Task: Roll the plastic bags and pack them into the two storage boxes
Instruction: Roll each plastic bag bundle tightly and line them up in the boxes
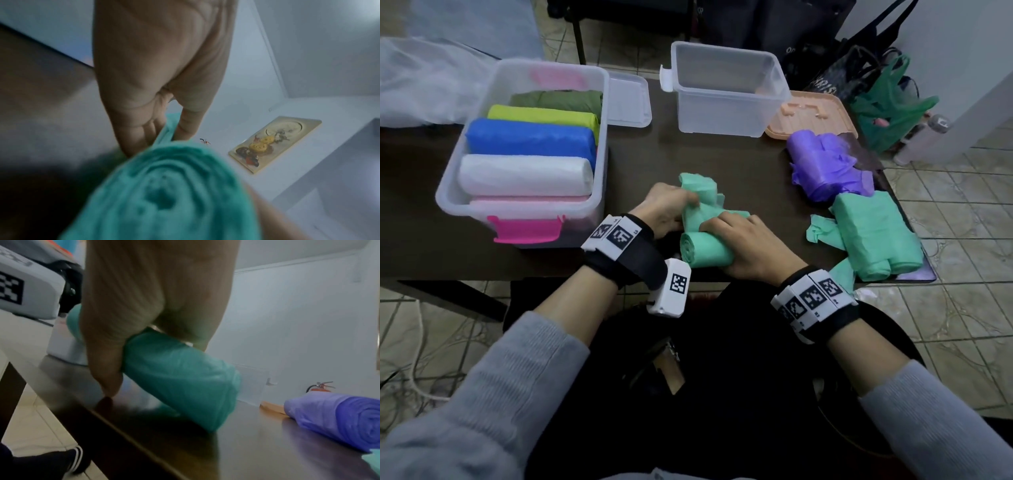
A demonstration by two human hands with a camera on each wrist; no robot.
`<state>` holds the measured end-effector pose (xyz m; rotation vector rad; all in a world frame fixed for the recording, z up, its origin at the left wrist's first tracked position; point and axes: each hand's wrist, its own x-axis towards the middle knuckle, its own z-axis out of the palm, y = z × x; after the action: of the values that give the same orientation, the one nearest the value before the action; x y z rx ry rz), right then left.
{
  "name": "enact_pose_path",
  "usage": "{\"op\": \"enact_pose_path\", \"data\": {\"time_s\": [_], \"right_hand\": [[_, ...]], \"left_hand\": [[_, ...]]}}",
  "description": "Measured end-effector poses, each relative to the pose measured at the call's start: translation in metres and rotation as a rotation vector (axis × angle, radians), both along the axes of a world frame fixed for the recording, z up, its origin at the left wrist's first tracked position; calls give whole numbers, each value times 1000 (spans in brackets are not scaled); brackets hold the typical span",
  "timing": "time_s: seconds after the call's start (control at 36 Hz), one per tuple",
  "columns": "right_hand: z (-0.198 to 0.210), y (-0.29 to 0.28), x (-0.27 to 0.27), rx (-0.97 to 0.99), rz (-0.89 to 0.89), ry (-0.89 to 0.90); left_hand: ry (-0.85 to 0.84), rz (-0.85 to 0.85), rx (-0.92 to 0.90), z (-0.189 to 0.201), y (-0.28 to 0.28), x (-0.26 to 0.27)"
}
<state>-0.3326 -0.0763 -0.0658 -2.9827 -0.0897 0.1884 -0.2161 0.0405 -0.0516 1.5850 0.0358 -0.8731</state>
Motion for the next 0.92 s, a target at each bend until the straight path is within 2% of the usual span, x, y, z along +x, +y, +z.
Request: {"op": "enact_pose_path", "data": {"time_s": [0.17, 0.28, 0.39, 0.53, 0.61, 0.67, 0.72, 0.75, 0.81, 0.86, 0.92], "right_hand": [[0, 3, 2, 61, -19, 121], [0, 4, 3, 65, -23, 168], [-2, 8, 2, 8, -26, 169], [-4, 10, 0, 16, -45, 147], [-2, 9, 0, 49, -55, 175], [-2, 7, 2, 67, -61, 196], [-1, 6, 4, 80, -63, 204], [-2, 7, 5, 87, -64, 203], [-3, 7, 7, 96, -69, 210], [-3, 7, 9, 91, -73, 228], [-2, 7, 9, 75, -69, 246]], "left_hand": [[-48, -4, -28, 8, -5, 4], [-120, 98, -117, 17, -12, 13], [-235, 152, -125, 29, -21, 27], [-439, 153, 27, 34, -29, 45], [-688, 144, 214, 31, -33, 51], [-935, 22, 381, 27, -33, 48], [-1108, -242, 560, 19, -33, 41], [-1122, -398, 618, 14, -33, 37], [-1036, -662, 687, 3, -32, 31], [-943, -820, 720, -10, -30, 29], [-930, -927, 731, -22, -30, 29]]}}
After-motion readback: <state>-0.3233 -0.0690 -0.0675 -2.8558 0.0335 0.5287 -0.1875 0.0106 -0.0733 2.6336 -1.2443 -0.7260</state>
